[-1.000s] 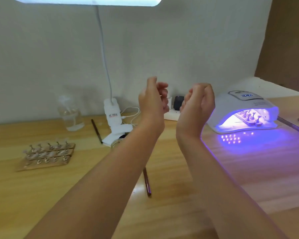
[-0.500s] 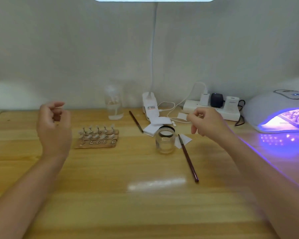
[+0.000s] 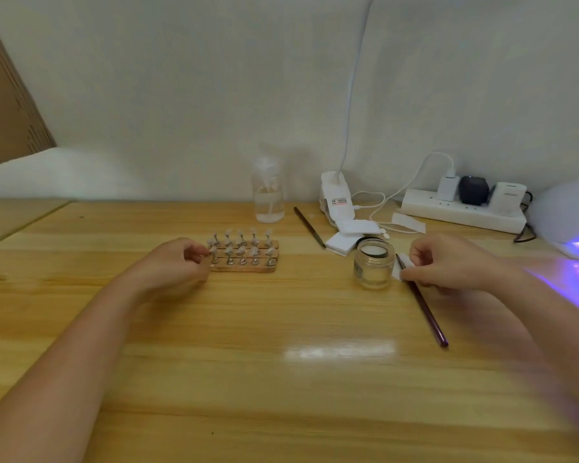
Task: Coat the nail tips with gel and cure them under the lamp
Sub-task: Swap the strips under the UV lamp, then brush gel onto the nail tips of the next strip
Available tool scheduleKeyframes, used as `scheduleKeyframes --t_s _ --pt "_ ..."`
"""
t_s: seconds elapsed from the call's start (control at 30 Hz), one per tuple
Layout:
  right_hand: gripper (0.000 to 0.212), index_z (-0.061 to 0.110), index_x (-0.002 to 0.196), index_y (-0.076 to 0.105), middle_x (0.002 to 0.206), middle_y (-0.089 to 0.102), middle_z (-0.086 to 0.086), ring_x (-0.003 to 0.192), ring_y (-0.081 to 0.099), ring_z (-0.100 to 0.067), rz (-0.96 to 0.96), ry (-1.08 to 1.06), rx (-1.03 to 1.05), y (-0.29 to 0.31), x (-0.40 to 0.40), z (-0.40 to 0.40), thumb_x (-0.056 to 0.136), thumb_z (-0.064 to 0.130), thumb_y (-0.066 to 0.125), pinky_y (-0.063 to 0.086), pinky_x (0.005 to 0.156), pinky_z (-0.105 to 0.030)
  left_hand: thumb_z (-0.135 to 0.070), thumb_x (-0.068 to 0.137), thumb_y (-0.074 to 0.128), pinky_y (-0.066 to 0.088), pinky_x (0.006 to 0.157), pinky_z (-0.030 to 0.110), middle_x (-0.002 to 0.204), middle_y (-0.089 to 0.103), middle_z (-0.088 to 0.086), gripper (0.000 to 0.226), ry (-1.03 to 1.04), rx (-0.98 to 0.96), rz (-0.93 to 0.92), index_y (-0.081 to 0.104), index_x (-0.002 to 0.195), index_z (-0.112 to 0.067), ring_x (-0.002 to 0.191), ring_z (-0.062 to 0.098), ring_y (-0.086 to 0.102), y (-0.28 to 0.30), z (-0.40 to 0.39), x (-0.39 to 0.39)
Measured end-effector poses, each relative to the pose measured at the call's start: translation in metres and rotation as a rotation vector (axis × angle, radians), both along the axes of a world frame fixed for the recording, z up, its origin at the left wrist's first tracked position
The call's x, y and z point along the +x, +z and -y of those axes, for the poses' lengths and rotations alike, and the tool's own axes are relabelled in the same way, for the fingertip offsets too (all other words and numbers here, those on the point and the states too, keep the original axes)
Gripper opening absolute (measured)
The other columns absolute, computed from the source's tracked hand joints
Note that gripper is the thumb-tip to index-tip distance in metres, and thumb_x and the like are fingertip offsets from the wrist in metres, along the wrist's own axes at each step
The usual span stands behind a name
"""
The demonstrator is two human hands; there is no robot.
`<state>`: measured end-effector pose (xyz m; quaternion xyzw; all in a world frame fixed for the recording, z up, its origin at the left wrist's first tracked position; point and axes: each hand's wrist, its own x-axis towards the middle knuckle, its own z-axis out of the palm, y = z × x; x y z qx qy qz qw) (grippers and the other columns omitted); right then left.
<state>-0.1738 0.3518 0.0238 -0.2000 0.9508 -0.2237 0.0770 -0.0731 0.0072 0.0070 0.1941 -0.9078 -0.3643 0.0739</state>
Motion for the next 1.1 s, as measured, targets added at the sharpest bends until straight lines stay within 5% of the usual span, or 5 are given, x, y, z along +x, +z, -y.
scheduleKeyframes --t_s 0.23,0.4,0.8,0.97,1.1 --pt "0.022 0.02 0.066 0.049 0.067 0.053 0.004 0.056 0.049 -0.008 -0.096 0.021 0.087 -0.002 0.001 0.008 0.081 0.018 0.065 0.032 0.048 -0.018 -0.015 0.07 0.079 0.038 0.072 0.027 0.09 0.057 0.002 0.032 0.037 -0.013 -0.021 0.058 0.094 -0.013 0.086 0.019 0.053 0.002 -0.003 0.001" --pt "0.015 0.021 0.076 0.052 0.075 0.062 0.001 0.05 0.055 -0.007 -0.029 0.003 0.022 -0.001 0.002 0.008 0.082 0.018 0.065 0.038 0.048 -0.018 -0.016 0.069 0.079 0.036 0.059 0.014 0.08 0.06 0.0 0.027 -0.005 0.01 -0.003 0.062 0.089 -0.014 0.07 0.009 0.053 0.004 -0.005 0.001" --pt "0.012 0.023 0.077 0.053 0.073 0.065 0.002 0.045 0.055 -0.001 -0.032 -0.009 0.05 0.003 0.004 0.007 0.083 0.02 0.063 0.037 0.048 -0.016 -0.024 0.064 0.082 0.039 0.062 0.015 0.076 0.06 -0.005 0.021 -0.246 -0.046 0.078 0.066 0.076 -0.019 0.067 0.005 0.055 0.01 -0.02 0.002" --pt "0.014 0.023 0.077 0.067 0.058 0.059 0.008 0.042 0.051 0.001 0.0 -0.033 -0.301 0.011 -0.001 -0.006 0.085 0.016 0.057 0.041 0.05 -0.016 -0.021 0.064 0.082 0.033 0.048 0.004 0.068 0.058 -0.009 0.02 -0.381 -0.053 0.115 0.066 0.075 -0.017 0.048 -0.008 0.049 0.013 -0.036 -0.003" --pt "0.025 0.013 0.074 0.067 0.06 0.049 0.0 0.05 0.044 -0.009 0.31 -0.144 -0.952 0.013 -0.005 -0.013 0.091 0.009 0.049 0.044 0.047 -0.019 -0.025 0.065 0.081 0.035 0.051 0.005 0.071 0.058 -0.01 0.02 -0.456 -0.087 0.108 0.065 0.077 -0.021 0.051 -0.01 0.05 0.012 -0.058 -0.007"
